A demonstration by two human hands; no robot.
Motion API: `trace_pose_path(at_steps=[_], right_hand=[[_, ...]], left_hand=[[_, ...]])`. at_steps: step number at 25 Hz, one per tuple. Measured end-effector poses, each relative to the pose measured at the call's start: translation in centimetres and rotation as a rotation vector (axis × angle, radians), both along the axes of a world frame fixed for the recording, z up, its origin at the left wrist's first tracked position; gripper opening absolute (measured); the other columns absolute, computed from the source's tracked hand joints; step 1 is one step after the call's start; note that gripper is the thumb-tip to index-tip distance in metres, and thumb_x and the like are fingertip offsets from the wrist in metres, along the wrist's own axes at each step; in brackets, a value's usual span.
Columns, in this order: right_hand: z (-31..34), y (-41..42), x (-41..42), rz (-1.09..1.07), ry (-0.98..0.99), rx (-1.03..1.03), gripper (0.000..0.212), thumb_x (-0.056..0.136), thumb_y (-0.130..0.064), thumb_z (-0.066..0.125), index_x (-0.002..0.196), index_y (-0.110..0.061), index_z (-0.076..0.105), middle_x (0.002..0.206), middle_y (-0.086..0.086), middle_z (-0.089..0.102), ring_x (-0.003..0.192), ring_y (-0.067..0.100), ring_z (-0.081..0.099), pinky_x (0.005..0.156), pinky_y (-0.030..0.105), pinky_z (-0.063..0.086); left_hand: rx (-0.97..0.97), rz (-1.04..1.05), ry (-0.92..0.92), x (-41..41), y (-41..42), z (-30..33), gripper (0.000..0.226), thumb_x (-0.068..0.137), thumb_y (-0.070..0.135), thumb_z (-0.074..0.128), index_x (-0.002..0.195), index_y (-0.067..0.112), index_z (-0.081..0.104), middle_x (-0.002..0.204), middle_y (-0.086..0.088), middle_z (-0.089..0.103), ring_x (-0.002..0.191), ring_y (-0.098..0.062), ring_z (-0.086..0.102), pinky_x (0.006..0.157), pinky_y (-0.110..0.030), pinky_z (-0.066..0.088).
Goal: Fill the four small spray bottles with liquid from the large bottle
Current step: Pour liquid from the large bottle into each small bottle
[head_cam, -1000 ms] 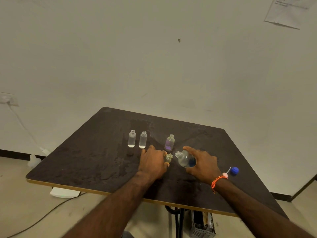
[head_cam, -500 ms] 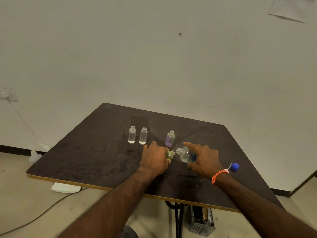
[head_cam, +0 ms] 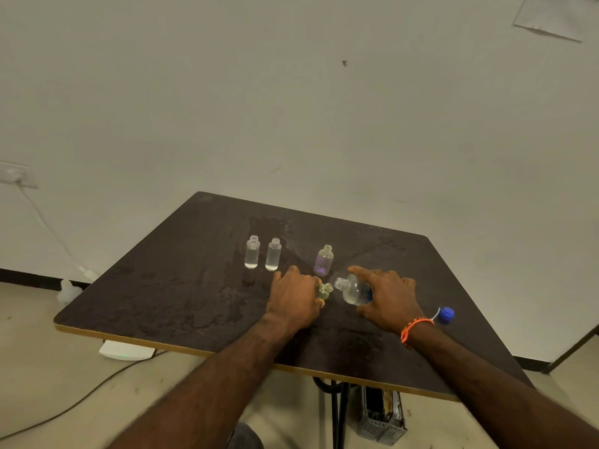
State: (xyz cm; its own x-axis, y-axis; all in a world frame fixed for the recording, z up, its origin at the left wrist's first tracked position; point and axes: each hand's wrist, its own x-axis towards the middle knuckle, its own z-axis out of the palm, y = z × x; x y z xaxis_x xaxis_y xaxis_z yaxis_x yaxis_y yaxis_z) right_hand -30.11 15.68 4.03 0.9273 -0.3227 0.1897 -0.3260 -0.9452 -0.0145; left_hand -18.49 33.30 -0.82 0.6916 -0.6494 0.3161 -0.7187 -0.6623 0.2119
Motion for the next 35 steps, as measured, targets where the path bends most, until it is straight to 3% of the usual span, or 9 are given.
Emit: trace_pose_path(at_steps=[35], right_hand=[[0.73,0.16,0.28,0.015,0.023,-0.098,0.081,0.08,-0.052,0.069,0.15,-0.045,0.029,0.141,-0.008,0.054,0.127,0.021,0.045,0.102,0.045,0.03]], left_hand=[[-0.002,-0.025,0.021,0.24,-0.02,-0.1,0.036,0.093,0.048,0.068,0.124,0.029,0.069,0.113,0.004,0.072,0.123,-0.02,0.053,0.106,-0.046,0.04]])
